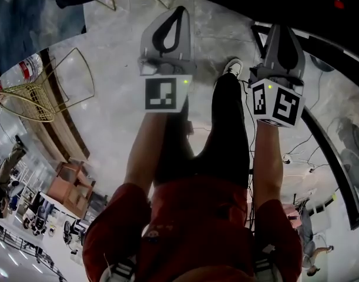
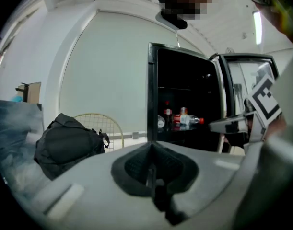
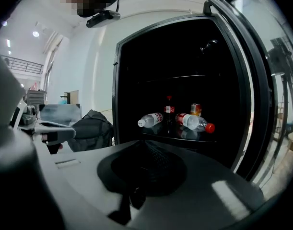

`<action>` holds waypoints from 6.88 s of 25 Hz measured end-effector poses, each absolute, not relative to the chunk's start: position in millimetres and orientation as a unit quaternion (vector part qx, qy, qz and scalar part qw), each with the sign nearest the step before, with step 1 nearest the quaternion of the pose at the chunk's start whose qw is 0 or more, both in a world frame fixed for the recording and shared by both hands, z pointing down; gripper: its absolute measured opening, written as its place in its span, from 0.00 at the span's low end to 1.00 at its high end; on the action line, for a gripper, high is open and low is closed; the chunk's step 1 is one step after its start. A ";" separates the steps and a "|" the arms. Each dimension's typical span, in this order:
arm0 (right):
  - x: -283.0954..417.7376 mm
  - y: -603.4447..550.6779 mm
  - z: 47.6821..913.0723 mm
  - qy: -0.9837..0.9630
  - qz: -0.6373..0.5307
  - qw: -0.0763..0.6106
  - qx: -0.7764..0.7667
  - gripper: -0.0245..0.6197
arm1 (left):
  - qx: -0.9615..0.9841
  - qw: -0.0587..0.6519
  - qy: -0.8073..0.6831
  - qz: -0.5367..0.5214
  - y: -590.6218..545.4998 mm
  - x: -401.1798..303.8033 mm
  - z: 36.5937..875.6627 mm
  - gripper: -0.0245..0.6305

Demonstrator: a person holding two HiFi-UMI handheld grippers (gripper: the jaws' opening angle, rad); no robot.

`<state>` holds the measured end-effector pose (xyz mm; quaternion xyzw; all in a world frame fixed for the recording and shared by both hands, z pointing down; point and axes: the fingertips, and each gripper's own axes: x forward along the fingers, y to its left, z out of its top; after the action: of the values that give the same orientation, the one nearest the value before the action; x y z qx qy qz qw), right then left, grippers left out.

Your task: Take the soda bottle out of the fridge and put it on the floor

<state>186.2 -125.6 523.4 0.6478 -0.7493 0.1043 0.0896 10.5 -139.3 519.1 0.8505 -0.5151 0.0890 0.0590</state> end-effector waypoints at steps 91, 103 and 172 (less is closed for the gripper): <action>283.1 -452.5 495.2 -0.722 0.093 0.053 0.684 0.51 | 0.887 0.073 -0.442 0.113 -217.2 133.8 504.6 0.04; 283.8 -441.4 496.2 -0.725 0.093 0.056 0.680 0.50 | 0.887 0.082 -0.441 0.109 -217.7 142.1 504.2 0.04; 200.0 -104.2 357.8 -0.782 0.158 0.080 0.597 0.50 | 0.837 0.108 -0.526 0.106 -120.7 56.4 330.3 0.04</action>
<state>200.0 -104.2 357.8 0.5972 -0.7823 0.1582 0.0798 56.4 -120.7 330.3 0.8368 -0.5260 0.1064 0.1083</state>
